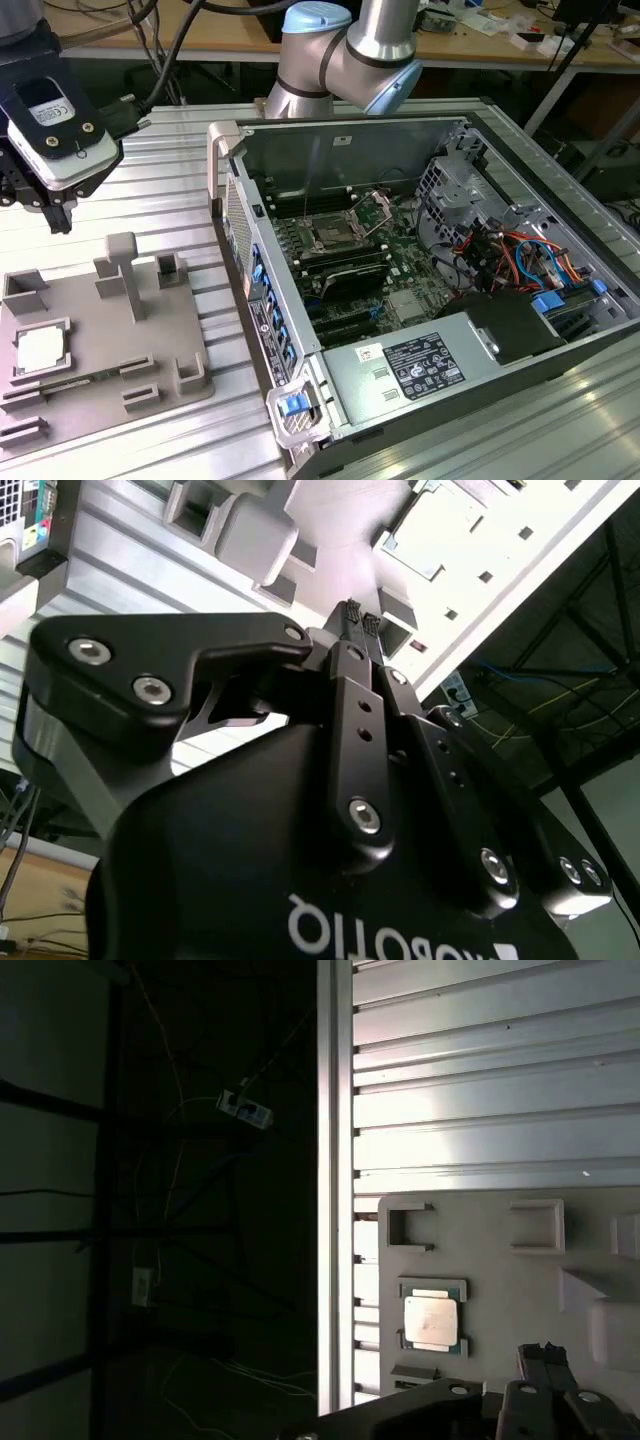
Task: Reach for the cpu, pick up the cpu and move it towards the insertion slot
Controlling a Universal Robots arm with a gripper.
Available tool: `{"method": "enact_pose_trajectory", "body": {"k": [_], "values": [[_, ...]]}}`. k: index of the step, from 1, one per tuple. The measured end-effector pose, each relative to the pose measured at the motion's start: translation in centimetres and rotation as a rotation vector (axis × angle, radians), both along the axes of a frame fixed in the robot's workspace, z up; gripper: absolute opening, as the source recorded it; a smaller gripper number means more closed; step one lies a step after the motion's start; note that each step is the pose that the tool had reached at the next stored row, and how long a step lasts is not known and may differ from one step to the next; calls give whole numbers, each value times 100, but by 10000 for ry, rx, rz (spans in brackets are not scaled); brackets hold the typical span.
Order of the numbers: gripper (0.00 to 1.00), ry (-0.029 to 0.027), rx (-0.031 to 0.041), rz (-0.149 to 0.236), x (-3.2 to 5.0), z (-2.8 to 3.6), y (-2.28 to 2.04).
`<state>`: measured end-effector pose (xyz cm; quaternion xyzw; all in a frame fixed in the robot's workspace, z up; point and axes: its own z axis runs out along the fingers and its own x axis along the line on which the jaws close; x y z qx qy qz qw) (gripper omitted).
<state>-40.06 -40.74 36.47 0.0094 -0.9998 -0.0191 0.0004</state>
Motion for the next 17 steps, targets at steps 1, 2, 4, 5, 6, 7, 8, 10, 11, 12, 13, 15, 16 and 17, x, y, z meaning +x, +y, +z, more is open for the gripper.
{"method": "enact_pose_trajectory", "body": {"k": [1, 2, 4, 5, 6, 7, 8, 10, 11, 12, 13, 15, 16, 17], "values": [[11, -1, 2, 1, -60, -1, -6], [11, -1, 2, 1, -86, -3, -8], [11, 0, 2, 5, -129, -10, -23], [11, 0, 2, 8, -155, -15, -35], [11, 1, 3, 12, -172, -20, -40], [11, 3, 3, 14, -179, -24, -40], [11, 2, 3, 27, -186, -28, -42], [11, 5, 2, 29, -187, -29, -41], [11, 4, -9, 30, -187, -29, -42], [11, 5, -22, 30, -187, -29, -42], [11, 4, -23, 30, -187, -29, -42], [11, 4, -22, 29, -187, -29, -42], [11, 4, -22, 30, -187, -29, -42], [11, 4, -23, 29, -187, -29, -42]]}}
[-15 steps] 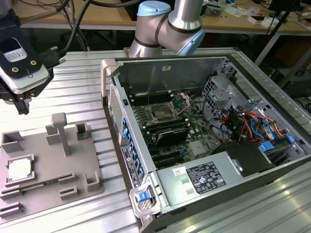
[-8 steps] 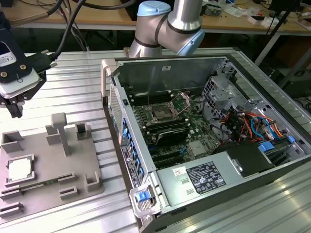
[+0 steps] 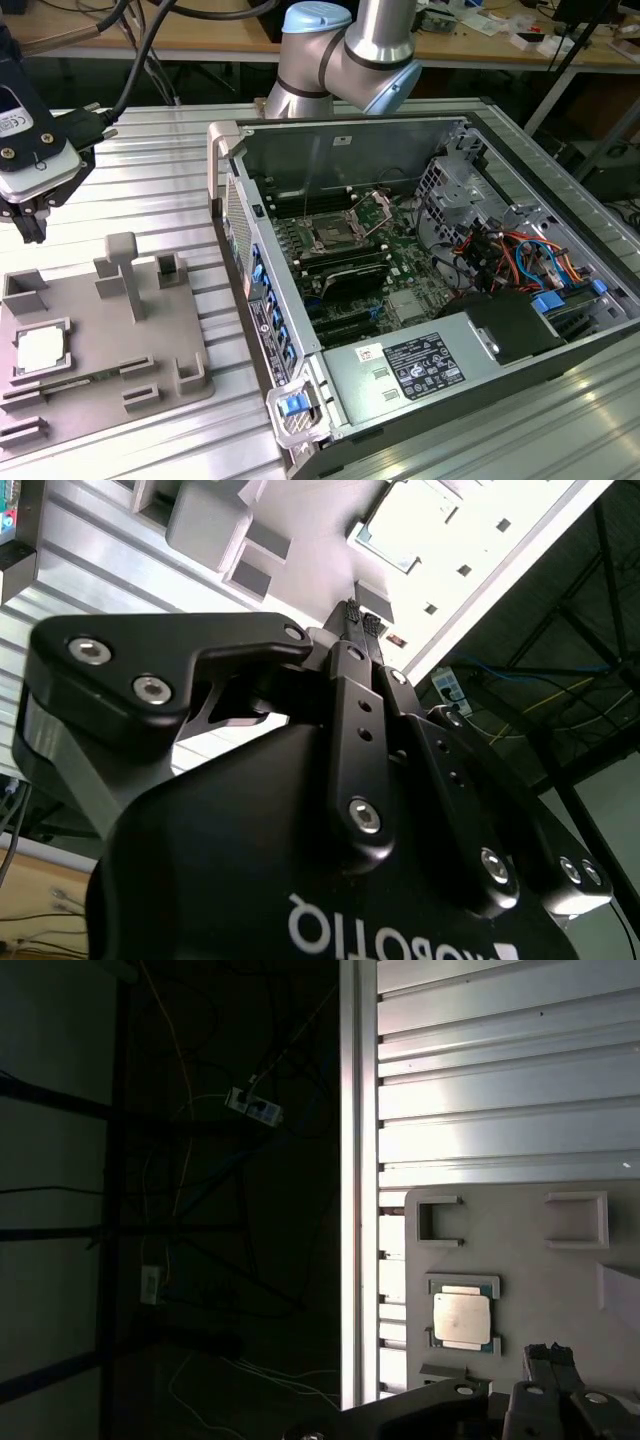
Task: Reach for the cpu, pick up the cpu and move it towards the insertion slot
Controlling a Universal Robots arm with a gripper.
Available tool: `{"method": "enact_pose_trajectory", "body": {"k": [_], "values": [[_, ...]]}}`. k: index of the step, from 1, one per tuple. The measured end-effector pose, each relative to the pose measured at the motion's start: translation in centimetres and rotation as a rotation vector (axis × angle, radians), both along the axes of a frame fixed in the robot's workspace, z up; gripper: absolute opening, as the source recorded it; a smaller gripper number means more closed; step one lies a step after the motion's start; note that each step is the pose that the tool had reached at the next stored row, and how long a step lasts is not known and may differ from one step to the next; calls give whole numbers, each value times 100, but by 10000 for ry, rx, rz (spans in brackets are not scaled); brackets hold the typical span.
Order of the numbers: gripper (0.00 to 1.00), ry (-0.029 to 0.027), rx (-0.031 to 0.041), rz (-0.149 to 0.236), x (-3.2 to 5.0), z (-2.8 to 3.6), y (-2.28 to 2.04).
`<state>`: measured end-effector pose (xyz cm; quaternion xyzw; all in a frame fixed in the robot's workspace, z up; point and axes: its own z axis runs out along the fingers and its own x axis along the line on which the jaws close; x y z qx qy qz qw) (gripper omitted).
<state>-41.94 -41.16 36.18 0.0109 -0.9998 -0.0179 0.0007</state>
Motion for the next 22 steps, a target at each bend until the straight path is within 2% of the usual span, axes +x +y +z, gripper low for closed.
{"method": "enact_pose_trajectory", "body": {"k": [6, 8, 9, 10, 13, 18, 21, 22], "values": [[12, 1, -1, 0, 0, 0, 0], [24, 3, -1, -3, -11, -1, 2], [24, 7, 1, -2, -33, -4, -4], [30, 8, 5, 0, -62, -9, -11], [30, 8, 37, 1, -182, -41, -44], [31, 8, 57, 1, -307, -118, -101], [49, 12, 57, -2, -321, -180, -110], [55, 23, 58, -1, -320, -220, -111]]}}
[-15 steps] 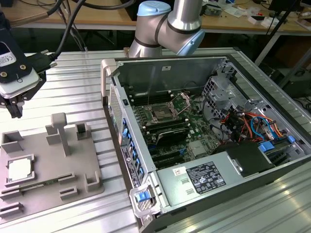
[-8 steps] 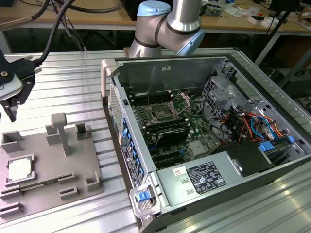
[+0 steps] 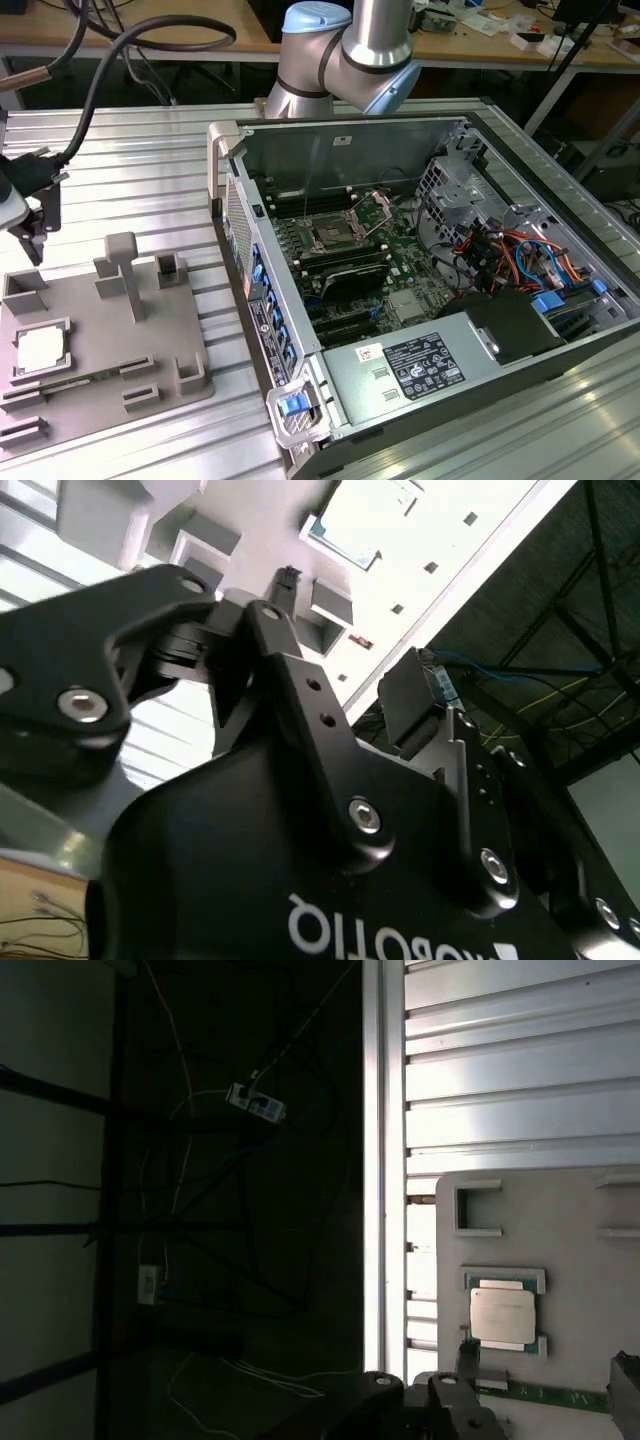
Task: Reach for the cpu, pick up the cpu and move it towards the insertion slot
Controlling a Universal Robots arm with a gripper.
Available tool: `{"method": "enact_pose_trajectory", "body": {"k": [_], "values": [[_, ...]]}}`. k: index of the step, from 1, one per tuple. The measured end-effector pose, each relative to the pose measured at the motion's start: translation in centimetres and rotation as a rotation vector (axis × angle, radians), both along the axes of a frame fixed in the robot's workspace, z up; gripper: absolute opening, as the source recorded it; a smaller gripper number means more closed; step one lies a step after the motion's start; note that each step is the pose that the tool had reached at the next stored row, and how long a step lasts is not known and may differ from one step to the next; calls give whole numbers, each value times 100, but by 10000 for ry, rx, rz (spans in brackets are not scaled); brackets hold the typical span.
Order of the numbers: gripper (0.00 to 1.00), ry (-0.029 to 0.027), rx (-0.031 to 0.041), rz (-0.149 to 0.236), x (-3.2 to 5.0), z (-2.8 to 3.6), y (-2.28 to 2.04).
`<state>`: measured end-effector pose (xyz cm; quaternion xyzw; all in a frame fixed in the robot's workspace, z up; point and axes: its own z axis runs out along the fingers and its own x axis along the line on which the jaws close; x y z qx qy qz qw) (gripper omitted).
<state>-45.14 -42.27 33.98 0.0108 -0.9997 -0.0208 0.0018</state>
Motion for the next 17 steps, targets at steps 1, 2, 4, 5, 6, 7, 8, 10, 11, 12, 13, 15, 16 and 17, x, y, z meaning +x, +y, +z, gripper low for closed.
{"method": "enact_pose_trajectory", "body": {"k": [1, 2, 4, 5, 6, 7, 8, 10, 11, 12, 13, 15, 16, 17], "values": [[61, 25, -1, 1, 3, -36, 0], [68, 43, 0, 0, 4, -61, 0], [68, 60, -1, 1, 5, -81, 0], [68, 60, -1, 1, 5, -81, 0], [68, 61, -1, 1, 5, -81, 0], [68, 61, -1, 1, 5, -81, 0], [68, 60, -1, 0, 5, -82, 0], [68, 60, 0, 1, 5, -82, 0], [68, 61, 0, 1, 5, -82, 0], [69, 60, 0, 1, 5, -82, 0], [75, 60, -1, 1, 5, -82, 0], [75, 60, -1, 1, 5, -82, 0], [81, 60, 0, 1, 5, -82, 0], [81, 60, 0, 1, 5, -83, 0]]}}
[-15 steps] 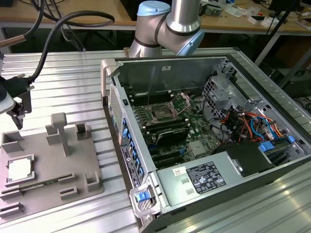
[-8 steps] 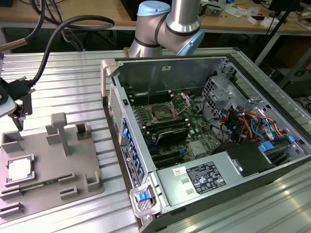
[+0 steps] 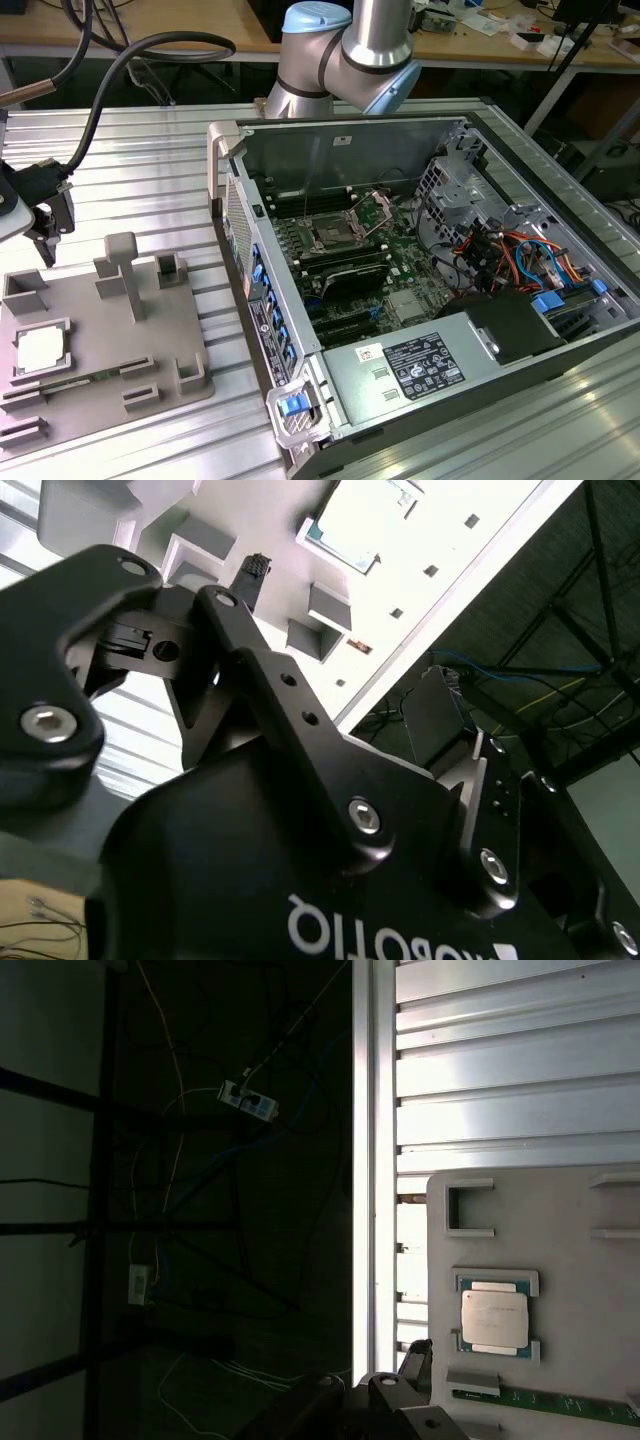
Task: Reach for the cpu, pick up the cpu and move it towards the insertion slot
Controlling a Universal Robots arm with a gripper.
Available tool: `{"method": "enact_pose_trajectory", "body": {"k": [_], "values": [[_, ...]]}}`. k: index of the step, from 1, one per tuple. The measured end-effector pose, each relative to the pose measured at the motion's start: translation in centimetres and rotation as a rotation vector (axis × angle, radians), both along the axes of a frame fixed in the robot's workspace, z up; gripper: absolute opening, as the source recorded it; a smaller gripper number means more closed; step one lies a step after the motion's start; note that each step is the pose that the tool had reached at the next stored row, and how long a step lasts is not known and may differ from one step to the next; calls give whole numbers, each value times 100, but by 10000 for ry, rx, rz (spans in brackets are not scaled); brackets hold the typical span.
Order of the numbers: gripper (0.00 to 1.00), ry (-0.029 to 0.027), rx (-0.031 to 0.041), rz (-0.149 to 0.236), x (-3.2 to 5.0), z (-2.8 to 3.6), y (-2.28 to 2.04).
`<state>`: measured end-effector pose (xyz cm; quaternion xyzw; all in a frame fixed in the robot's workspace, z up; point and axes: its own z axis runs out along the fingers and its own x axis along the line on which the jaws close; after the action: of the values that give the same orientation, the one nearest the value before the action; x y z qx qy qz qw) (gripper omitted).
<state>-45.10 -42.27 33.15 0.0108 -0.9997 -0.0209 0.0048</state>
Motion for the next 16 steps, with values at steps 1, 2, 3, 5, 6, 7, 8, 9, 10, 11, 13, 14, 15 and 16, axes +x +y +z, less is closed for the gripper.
{"method": "enact_pose_trajectory", "body": {"k": [1, 2, 3, 5, 6, 7, 8, 9, 10, 11, 13, 14, 15, 16], "values": [[81, 1, 0, 0, 0, 0, 0], [81, 0, 0, 0, 0, 0, 0], [81, 0, 0, 0, 0, 0, 0], [81, 0, 0, 0, 0, 0, 0], [81, 0, 0, 0, 0, 0, 0], [82, 0, 0, 0, 0, -1, 0], [89, -2, 13, 0, 0, -2, 0], [89, -1, 28, 0, 0, -2, 0], [89, -1, 37, 0, 0, -1, 0], [89, -1, 44, 0, 0, -2, 0], [89, 0, 52, 0, 0, -3, 0], [89, -1, 53, 0, -1, -17, 0], [89, -1, 53, 0, 0, -37, -2], [89, -1, 53, 1, 0, -59, -2]]}}
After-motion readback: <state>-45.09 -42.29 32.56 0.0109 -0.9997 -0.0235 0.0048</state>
